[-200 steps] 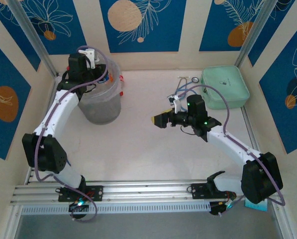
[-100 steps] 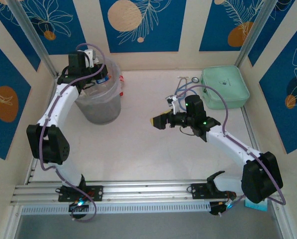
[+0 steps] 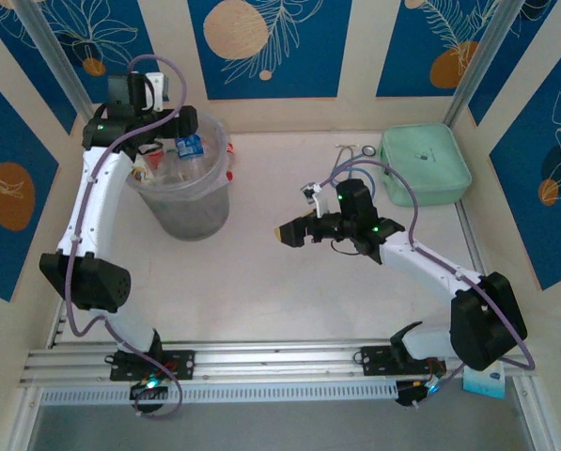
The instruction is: Put the plastic bottles in the bin
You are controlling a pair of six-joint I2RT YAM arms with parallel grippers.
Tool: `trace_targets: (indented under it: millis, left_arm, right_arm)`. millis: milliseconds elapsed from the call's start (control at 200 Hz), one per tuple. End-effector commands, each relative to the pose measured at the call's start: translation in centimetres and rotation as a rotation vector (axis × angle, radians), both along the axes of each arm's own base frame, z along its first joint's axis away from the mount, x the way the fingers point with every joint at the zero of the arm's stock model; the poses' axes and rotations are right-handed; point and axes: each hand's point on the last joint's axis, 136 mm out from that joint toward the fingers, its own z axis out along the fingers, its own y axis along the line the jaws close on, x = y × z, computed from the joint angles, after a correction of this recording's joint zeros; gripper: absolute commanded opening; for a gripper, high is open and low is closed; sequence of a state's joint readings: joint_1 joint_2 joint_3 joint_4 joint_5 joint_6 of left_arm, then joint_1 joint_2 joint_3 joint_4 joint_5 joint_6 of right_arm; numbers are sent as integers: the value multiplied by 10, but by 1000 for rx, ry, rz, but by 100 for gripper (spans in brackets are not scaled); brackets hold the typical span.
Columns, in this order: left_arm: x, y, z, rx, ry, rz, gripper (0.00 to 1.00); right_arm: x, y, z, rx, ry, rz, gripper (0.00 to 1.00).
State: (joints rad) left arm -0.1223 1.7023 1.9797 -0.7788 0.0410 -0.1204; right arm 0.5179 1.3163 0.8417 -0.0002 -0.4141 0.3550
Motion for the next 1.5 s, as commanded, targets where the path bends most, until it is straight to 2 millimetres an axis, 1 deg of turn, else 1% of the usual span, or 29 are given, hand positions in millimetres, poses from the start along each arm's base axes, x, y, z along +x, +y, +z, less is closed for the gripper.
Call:
trace_targets:
  millis: [0,75,185,265,315,360,405,500,590,645,695,750,845,865,871,896,906,971,1011,1041,1076,1101,1106,1146,1196,1276,1381,1466,1496]
  left_arm:
    - [-3,5,-11,23,38,22,80]
    - [3,5,-20,8,33,38,62]
    - [9,2,-40,-14,52,39,47]
    - [10,2,-58,-20,83,47,41]
    - [10,2,-70,-22,102,53,40]
    - [9,2,-77,-24,114,56,40]
    - [8,2,-80,-25,118,57,40]
    - [4,2,-73,-33,104,52,40]
    - [-3,1,-54,-45,65,47,41]
    - [-9,1,-39,-52,38,41,47]
    - [-15,0,-25,-60,11,34,54]
    - [-23,-1,-9,-72,-21,23,59]
    - [-36,-4,7,-94,-42,8,65]
    - [-39,-5,8,-98,-42,3,66]
    - [-40,-5,8,-99,-40,2,66]
    - [-43,-6,9,-104,-38,-2,68]
    - [-45,-7,9,-105,-36,-5,68]
    - [-54,-9,10,-116,-31,-18,74]
    - [-60,-9,11,-123,-32,-23,76]
    - [-65,-9,12,-126,-36,-27,78]
    - [-70,-9,12,-130,-37,-25,79]
    - [-73,-9,13,-131,-40,-26,79]
    - [-74,-8,13,-132,-40,-25,79]
    - [-79,-8,14,-136,-47,-25,80]
    - [-85,-7,17,-144,-56,-24,81]
    - [-93,-7,21,-156,-71,-24,81]
    - [-101,-7,22,-165,-80,-26,81]
    - [-106,-7,24,-171,-91,-29,82]
    - [-108,-7,25,-172,-96,-29,82]
  right_arm:
    - [1,5,6,-10,-21,16,100]
    - [1,6,5,-14,-16,20,100]
    - [-1,8,4,-21,-13,24,100]
    - [1,7,4,-28,-10,4,100]
    - [4,5,5,-34,-6,-19,99]
    - [8,3,5,-38,1,-39,98]
    - [13,2,7,-38,10,-60,97]
    - [32,-4,11,-43,48,-138,94]
    - [60,-13,7,-46,134,-254,91]
    - [79,-17,1,-41,222,-321,89]
    - [98,-15,-6,-21,303,-352,87]
    - [118,-6,-14,6,368,-354,82]
    - [152,20,-29,18,420,-332,76]
    - [159,26,-32,16,426,-331,75]
    - [160,27,-31,17,423,-329,75]
    - [169,34,-39,9,439,-327,74]
    - [172,37,-38,10,437,-326,74]
    - [191,55,-54,0,460,-321,72]
    - [203,65,-58,5,464,-321,71]
    - [210,72,-65,5,477,-321,70]
    - [219,80,-66,16,480,-319,69]
    - [224,86,-71,17,487,-318,69]
    - [224,86,-74,14,494,-320,69]
    - [231,95,-78,18,500,-319,68]
    - [239,104,-87,13,515,-322,67]
    - [244,118,-101,4,543,-316,67]
    - [250,134,-113,15,555,-305,67]
    - [253,145,-117,24,561,-300,66]
    - [254,148,-121,22,563,-301,66]
